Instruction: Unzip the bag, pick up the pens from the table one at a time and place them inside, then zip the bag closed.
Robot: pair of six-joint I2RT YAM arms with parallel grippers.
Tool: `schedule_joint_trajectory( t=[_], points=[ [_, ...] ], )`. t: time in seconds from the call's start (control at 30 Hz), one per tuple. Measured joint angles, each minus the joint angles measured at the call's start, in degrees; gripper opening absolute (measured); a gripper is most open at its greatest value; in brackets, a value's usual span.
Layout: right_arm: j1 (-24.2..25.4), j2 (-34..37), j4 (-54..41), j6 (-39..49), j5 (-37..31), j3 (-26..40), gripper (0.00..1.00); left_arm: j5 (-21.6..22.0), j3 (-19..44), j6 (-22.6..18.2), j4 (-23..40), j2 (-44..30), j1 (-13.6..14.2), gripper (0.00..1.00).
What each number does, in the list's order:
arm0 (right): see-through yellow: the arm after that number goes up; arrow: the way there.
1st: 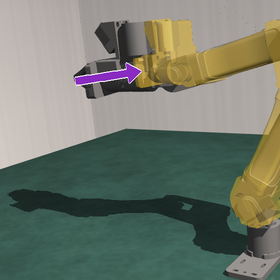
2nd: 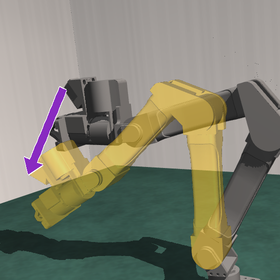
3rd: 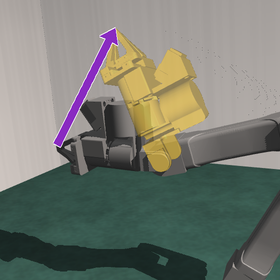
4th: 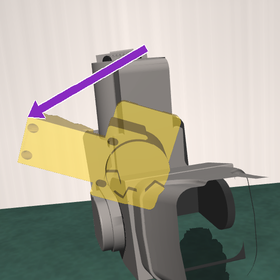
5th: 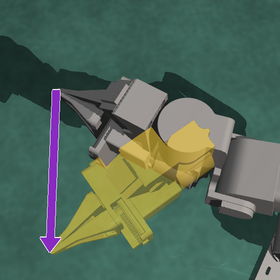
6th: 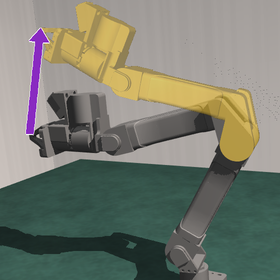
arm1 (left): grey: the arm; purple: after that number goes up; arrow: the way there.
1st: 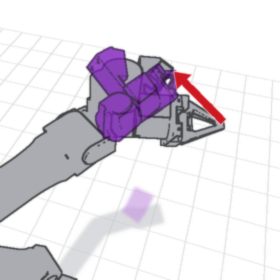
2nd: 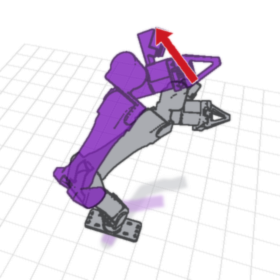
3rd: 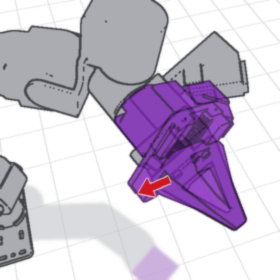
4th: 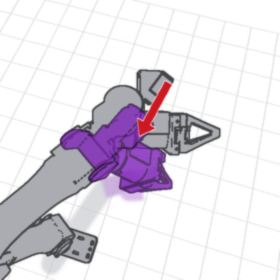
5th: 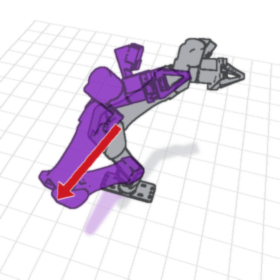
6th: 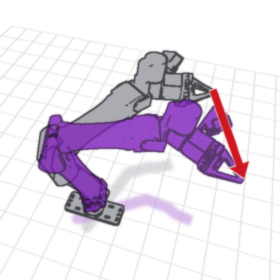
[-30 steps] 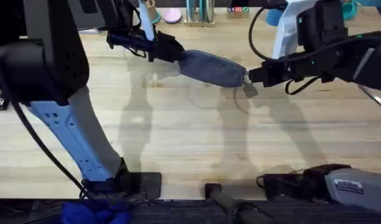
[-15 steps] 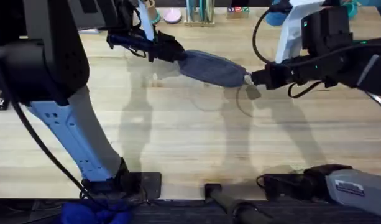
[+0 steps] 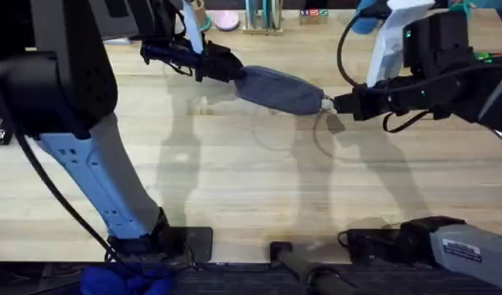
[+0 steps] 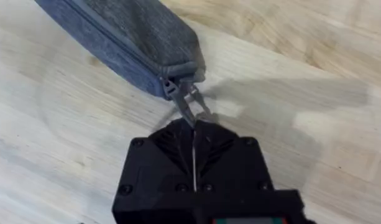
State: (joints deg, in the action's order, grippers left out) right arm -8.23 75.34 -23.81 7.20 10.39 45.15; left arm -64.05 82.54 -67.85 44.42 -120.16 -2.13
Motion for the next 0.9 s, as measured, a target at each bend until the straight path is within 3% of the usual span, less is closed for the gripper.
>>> schedule_joint_trajectory(
  t=[0.2, 0.27, 0.33, 0.43, 0.53, 0.63, 0.9],
  points=[
    [0.4, -1.4, -0.3, 0.1, 0.1, -0.3, 0.03, 0.0, 0.0, 0.0, 0.2, 0.0, 0.0, 0.041],
    [0.6, -2.3, -1.1, -0.3, -0.3, -0.4, 0.089, 0.1, 0.0, 0.0, 0.1, 0.0, 0.0, 0.041],
    [1.1, -3.1, -1.8, -0.6, -1.0, -0.7, 0.299, 0.1, 0.0, 0.0, 0.2, 0.0, 0.0, 0.041],
    [1.5, -3.6, -2.1, -0.9, -1.8, -1.0, 0.708, 0.2, 0.0, 0.0, 0.2, 0.0, 0.0, 0.041],
    [1.5, -3.6, -2.2, -1.0, -2.1, -1.0, 0.916, 0.2, 0.0, 0.0, 0.2, 0.0, 0.0, 0.041],
    [1.5, -3.6, -2.2, -1.0, -2.2, -1.0, 0.987, 0.2, 0.0, 0.0, 0.2, 0.0, 0.0, 0.041],
    [1.5, -5.3, -3.2, -1.0, -2.3, -1.1, 0.995, 0.2, 0.0, 0.0, 0.4, 0.0, 0.0, 0.041]
  ],
)
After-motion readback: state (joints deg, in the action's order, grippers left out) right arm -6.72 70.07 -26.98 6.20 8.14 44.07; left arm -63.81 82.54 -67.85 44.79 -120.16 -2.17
